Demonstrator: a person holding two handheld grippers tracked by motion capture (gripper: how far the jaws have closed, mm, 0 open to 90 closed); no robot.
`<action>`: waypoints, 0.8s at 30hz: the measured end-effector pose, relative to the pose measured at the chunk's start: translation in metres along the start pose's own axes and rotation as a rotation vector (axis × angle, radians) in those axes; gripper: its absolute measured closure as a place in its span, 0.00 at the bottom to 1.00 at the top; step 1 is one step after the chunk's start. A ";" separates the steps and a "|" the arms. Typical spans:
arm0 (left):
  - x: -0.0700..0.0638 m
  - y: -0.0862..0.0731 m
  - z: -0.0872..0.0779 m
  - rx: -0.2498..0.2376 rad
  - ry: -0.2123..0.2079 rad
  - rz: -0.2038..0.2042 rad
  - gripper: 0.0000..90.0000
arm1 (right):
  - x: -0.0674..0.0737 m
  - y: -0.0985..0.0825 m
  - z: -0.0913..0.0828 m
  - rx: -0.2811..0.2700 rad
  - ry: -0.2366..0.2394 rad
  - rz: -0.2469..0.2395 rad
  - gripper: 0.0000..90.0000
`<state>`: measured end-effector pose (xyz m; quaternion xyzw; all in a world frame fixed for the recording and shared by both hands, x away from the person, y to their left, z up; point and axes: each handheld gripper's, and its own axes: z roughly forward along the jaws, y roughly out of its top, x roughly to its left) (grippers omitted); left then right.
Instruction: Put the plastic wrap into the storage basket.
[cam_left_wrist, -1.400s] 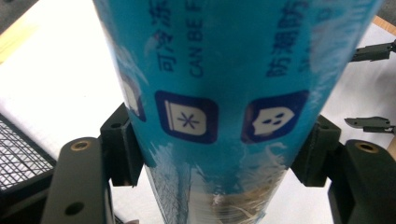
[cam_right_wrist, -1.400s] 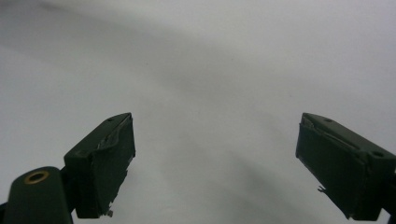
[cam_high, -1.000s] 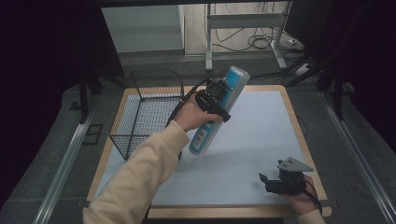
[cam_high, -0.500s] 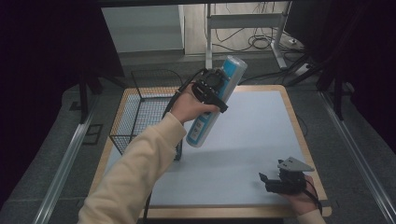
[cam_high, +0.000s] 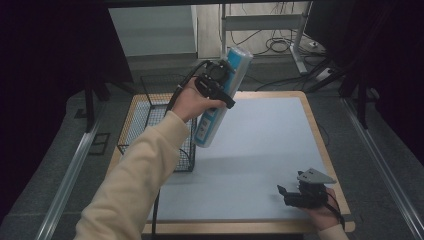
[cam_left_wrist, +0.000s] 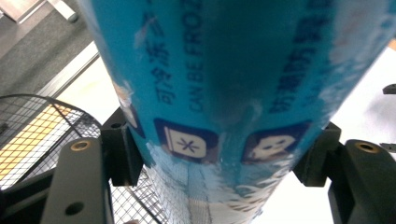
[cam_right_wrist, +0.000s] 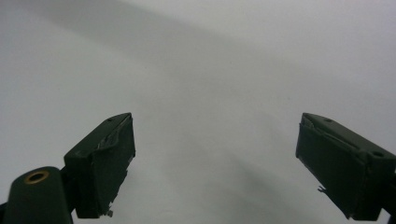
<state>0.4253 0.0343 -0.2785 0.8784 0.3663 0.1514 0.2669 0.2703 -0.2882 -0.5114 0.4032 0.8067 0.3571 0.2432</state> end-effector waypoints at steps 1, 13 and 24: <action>0.002 0.001 -0.001 -0.004 0.002 -0.006 0.36 | 0.000 0.000 0.000 0.000 -0.001 -0.002 0.13; 0.017 0.002 -0.018 -0.023 0.023 -0.032 0.36 | 0.000 0.000 0.001 0.004 -0.001 0.002 0.13; 0.030 -0.007 -0.035 -0.021 0.051 -0.056 0.36 | 0.000 0.000 0.001 0.006 -0.006 0.003 0.13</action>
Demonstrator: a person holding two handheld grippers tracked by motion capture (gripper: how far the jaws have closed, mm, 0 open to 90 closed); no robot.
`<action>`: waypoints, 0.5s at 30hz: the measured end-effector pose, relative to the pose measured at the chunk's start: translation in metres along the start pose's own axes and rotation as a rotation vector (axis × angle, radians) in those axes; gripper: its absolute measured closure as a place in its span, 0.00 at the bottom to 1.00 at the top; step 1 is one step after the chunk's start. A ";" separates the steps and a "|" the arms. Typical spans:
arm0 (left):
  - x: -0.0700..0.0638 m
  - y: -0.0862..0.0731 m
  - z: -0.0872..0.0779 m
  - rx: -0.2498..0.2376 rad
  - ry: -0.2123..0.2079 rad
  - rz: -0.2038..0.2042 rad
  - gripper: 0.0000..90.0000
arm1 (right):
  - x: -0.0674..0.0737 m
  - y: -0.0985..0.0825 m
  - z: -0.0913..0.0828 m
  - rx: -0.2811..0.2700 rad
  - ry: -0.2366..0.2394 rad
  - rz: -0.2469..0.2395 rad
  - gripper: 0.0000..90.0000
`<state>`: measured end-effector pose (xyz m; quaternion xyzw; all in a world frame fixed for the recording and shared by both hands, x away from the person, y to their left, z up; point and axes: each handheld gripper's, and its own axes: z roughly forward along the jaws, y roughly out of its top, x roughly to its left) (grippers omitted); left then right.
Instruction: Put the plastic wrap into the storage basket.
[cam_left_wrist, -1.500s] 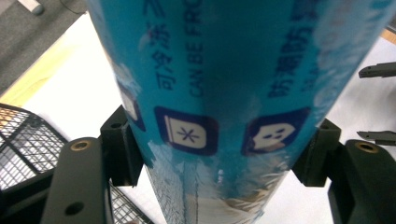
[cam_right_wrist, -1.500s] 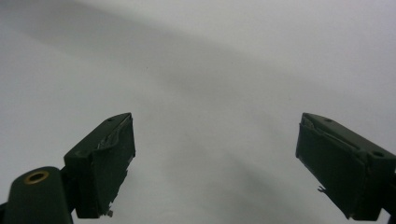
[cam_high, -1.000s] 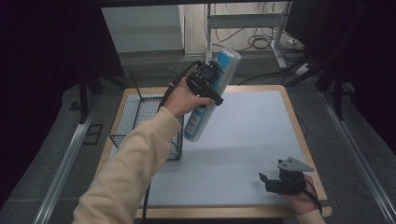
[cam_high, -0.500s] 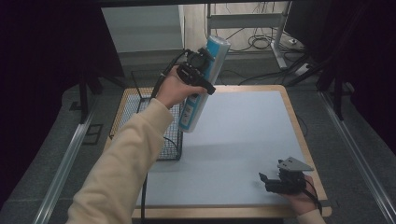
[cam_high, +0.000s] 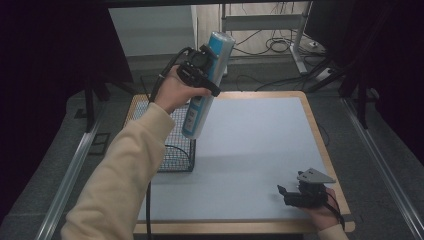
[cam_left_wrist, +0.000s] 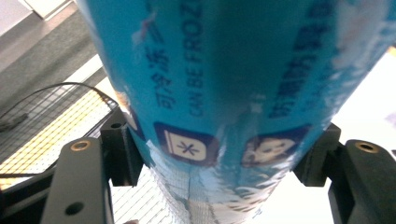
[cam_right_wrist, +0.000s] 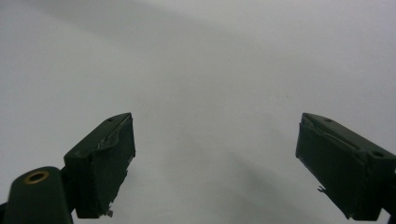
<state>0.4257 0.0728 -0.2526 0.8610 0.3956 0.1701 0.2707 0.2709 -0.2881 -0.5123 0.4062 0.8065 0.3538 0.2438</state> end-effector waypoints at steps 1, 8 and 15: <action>0.000 0.000 0.000 0.000 0.000 0.000 0.36 | 0.000 0.000 0.000 0.000 0.000 0.000 0.13; 0.013 -0.009 -0.001 0.011 0.020 -0.021 0.36 | 0.000 0.000 0.000 0.002 -0.002 -0.001 0.13; 0.028 -0.019 -0.002 0.025 0.040 -0.043 0.36 | 0.000 0.000 0.001 0.003 -0.003 0.001 0.13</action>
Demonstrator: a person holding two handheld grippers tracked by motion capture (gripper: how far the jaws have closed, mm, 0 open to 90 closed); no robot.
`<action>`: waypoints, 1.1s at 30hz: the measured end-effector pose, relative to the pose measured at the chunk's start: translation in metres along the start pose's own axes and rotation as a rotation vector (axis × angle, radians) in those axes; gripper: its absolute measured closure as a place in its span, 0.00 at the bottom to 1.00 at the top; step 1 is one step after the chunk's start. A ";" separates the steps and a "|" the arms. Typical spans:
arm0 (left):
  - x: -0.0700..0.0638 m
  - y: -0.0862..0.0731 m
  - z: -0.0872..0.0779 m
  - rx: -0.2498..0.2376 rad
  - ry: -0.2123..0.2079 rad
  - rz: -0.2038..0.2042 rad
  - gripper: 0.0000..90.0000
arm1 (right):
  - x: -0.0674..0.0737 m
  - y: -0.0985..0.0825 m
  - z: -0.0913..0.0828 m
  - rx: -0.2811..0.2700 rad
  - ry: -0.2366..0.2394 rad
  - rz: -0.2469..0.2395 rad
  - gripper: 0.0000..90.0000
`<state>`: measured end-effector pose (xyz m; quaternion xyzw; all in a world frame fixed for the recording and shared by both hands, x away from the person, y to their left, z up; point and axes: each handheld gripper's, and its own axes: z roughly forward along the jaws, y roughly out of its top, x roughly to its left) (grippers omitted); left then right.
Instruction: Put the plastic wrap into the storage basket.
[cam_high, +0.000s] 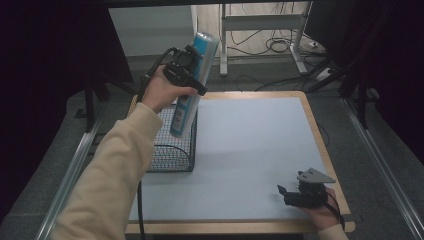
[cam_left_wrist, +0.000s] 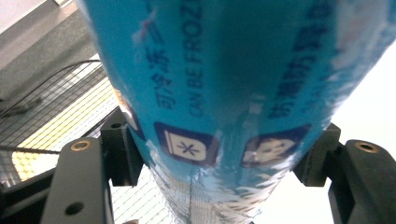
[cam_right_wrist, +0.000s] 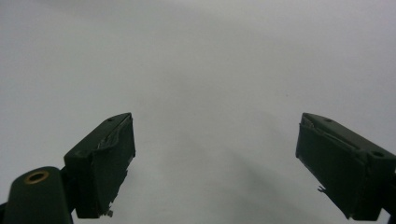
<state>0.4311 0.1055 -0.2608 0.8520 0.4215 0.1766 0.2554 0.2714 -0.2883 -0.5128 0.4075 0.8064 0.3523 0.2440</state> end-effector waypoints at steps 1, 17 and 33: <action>0.002 -0.002 0.000 0.003 0.004 -0.003 0.36 | 0.000 0.000 0.000 0.001 0.000 0.000 0.13; 0.031 -0.031 0.016 0.060 0.035 -0.053 0.36 | 0.001 0.000 0.002 0.010 -0.003 -0.002 0.13; 0.051 -0.049 0.047 0.114 0.054 -0.085 0.36 | 0.000 -0.001 0.003 0.013 -0.004 -0.004 0.13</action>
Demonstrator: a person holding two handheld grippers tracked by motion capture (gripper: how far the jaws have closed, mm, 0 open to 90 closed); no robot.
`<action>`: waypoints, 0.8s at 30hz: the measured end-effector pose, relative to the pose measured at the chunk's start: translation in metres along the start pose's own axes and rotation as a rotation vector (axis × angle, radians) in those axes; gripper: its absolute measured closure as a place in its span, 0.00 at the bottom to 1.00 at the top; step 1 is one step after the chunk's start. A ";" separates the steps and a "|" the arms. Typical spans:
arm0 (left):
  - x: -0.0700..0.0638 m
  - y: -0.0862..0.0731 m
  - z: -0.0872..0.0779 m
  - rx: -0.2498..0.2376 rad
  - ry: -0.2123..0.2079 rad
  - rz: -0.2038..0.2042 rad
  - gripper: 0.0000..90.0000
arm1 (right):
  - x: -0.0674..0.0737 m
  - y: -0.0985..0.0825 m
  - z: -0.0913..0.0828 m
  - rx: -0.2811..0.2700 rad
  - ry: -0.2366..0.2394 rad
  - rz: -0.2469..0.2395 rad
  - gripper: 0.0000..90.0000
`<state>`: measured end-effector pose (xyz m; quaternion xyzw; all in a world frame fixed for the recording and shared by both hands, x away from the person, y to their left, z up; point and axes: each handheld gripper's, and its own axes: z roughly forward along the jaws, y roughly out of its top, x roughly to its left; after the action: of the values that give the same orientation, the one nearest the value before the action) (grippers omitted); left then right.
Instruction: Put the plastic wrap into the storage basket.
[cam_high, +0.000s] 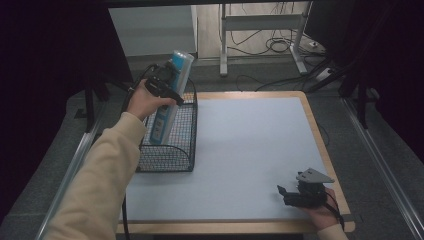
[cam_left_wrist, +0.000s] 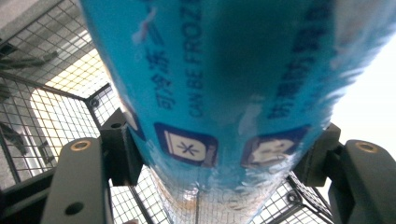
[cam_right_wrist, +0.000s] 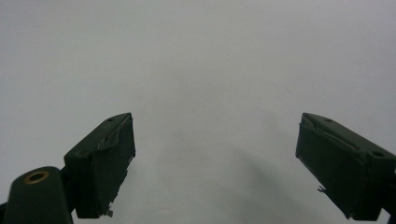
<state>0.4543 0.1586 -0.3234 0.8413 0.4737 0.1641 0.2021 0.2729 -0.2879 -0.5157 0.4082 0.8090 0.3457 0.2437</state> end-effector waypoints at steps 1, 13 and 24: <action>0.000 0.000 0.000 0.000 0.000 0.000 0.36 | 0.000 0.000 0.000 0.000 0.000 0.000 0.13; 0.008 0.001 0.034 0.049 0.002 -0.012 0.36 | 0.000 0.001 -0.001 -0.007 0.001 0.002 0.13; 0.013 0.001 0.059 0.077 0.010 -0.026 0.36 | 0.000 0.002 -0.004 -0.029 -0.003 0.009 0.13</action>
<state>0.4886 0.1587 -0.3727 0.8414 0.4916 0.1473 0.1693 0.2711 -0.2888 -0.5118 0.4088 0.8016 0.3580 0.2494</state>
